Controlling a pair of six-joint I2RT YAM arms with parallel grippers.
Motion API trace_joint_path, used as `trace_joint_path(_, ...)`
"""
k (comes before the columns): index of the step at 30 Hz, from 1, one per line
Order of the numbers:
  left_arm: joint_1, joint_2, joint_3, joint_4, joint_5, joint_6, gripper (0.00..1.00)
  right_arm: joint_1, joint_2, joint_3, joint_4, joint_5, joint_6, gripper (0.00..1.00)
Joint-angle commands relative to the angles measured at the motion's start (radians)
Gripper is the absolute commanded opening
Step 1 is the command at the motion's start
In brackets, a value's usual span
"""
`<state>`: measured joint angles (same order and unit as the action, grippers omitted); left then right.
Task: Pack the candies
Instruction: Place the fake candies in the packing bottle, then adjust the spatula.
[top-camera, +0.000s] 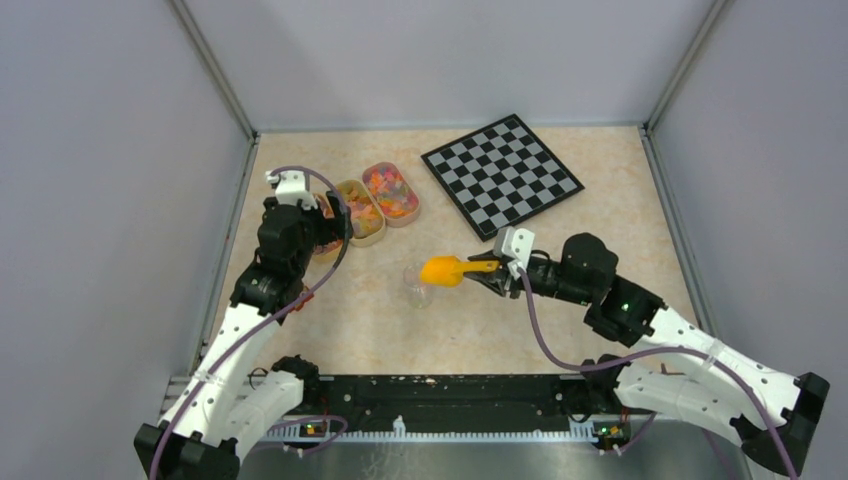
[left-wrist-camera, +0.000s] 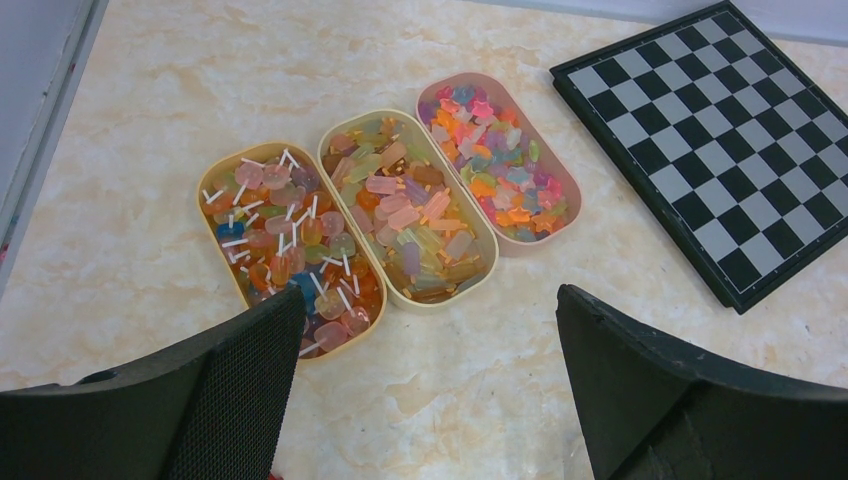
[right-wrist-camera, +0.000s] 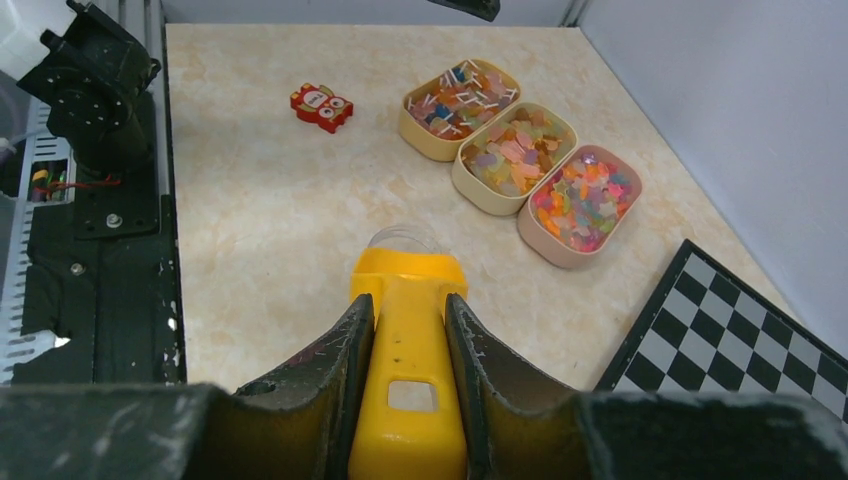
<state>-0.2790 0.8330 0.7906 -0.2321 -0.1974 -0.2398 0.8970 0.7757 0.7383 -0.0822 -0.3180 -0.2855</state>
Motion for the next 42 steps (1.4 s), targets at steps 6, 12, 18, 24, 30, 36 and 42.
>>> trace_joint_path(6, 0.005, -0.02, 0.038, 0.002, 0.077, -0.034, 0.99, 0.015, -0.001, 0.106, -0.045, 0.008, -0.017, 0.0)
trace_joint_path(12, 0.004, -0.082, 0.146, -0.046, 0.487, -0.245, 0.99, 0.015, -0.142, -0.079, 0.324, 0.053, -0.023, 0.0)
trace_joint_path(18, 0.004, -0.103, 0.116, 0.083, 0.733, -0.495, 0.99, 0.014, -0.157, -0.243, 0.696, -0.015, -0.012, 0.0)
trace_joint_path(24, 0.004, -0.029, 0.079, 0.152, 0.892, -0.629, 0.97, 0.014, -0.077, -0.255, 0.854, -0.013, 0.025, 0.0)
trace_joint_path(30, 0.005, -0.013, 0.016, 0.207, 0.895, -0.655, 0.98, 0.015, -0.063, -0.286, 0.957, 0.012, 0.046, 0.0)
trace_joint_path(36, 0.006, 0.043, -0.025, 0.355, 0.938, -0.801, 0.96, 0.015, -0.05, -0.294, 0.983, 0.004, 0.063, 0.0)
trace_joint_path(42, 0.005, 0.109, -0.032, 0.461, 1.008, -0.901, 0.78, 0.016, 0.011, -0.277, 0.97, 0.011, 0.084, 0.0)
